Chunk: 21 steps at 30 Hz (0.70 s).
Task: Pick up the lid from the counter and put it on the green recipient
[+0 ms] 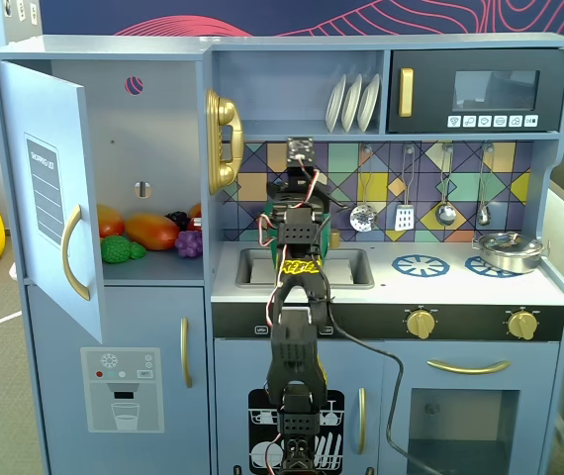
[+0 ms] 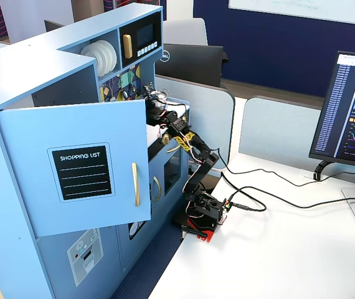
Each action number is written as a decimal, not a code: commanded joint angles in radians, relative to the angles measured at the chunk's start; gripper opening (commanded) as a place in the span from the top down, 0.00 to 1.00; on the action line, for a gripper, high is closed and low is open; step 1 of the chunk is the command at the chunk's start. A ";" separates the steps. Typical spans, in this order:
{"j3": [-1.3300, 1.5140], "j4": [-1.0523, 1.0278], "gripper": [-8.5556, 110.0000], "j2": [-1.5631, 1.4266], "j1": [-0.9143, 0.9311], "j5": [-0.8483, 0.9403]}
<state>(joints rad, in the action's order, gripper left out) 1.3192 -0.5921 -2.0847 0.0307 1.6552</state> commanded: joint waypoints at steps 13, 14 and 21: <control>0.738 -0.407 0.83 -0.788 0.034 0.026; 0.811 -0.428 0.85 -0.831 0.048 0.034; 1.216 -0.592 0.93 -0.989 0.083 -0.031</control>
<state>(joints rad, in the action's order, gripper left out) 2.3838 -1.1397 -3.0097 0.0997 1.6628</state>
